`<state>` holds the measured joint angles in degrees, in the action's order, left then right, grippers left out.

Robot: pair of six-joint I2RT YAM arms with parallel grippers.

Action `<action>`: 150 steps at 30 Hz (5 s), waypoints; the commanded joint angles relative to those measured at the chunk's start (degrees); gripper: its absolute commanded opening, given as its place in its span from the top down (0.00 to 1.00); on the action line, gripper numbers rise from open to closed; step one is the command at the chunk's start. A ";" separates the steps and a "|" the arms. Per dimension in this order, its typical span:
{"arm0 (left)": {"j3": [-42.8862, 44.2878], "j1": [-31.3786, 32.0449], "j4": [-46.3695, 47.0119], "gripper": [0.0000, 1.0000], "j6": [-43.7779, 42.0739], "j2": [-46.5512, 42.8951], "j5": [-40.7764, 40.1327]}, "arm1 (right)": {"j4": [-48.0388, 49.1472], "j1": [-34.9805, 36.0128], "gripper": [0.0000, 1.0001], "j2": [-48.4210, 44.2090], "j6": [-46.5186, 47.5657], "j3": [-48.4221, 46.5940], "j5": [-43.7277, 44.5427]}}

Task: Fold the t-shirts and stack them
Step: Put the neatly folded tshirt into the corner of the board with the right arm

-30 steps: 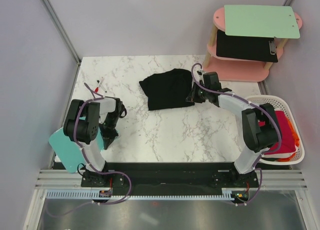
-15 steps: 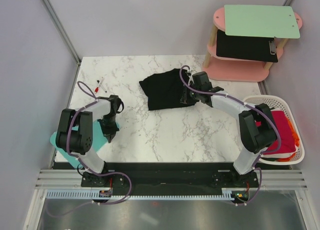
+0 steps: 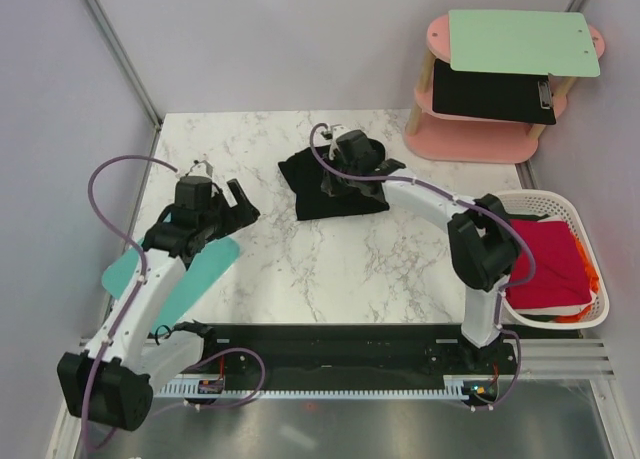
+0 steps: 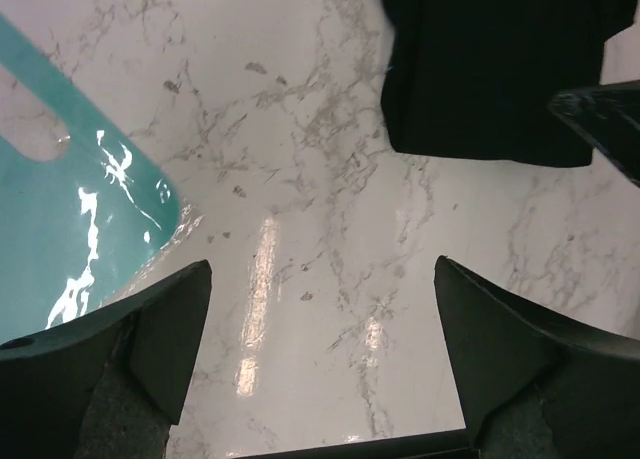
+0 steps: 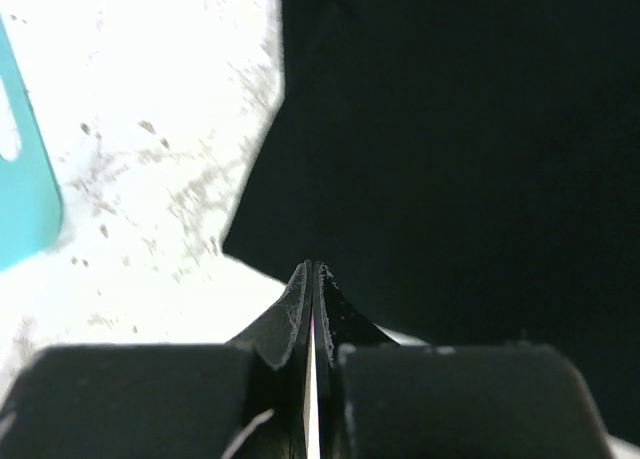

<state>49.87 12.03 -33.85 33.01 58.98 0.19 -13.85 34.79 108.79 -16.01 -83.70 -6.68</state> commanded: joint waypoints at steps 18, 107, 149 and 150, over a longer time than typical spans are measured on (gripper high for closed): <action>-3.36 -0.08 3.35 0.00 -1.02 -4.66 3.59 | -6.54 6.35 0.99 41.14 2.04 -47.07 7.80; -13.57 0.01 12.84 0.00 -0.14 -2.38 13.79 | -12.26 -20.37 0.43 5.02 -1.92 8.13 16.43; -16.90 0.01 13.63 0.00 -0.85 -3.35 15.46 | -10.23 -16.24 1.00 -7.02 -3.24 12.69 32.95; -16.91 0.01 13.63 0.00 -0.85 -3.35 15.63 | -10.41 -16.24 1.00 -6.41 -3.24 12.51 32.78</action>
<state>33.63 12.03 -22.22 33.39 56.07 14.13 -22.98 18.26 99.98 -18.72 -70.74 22.59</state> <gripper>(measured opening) 0.995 0.007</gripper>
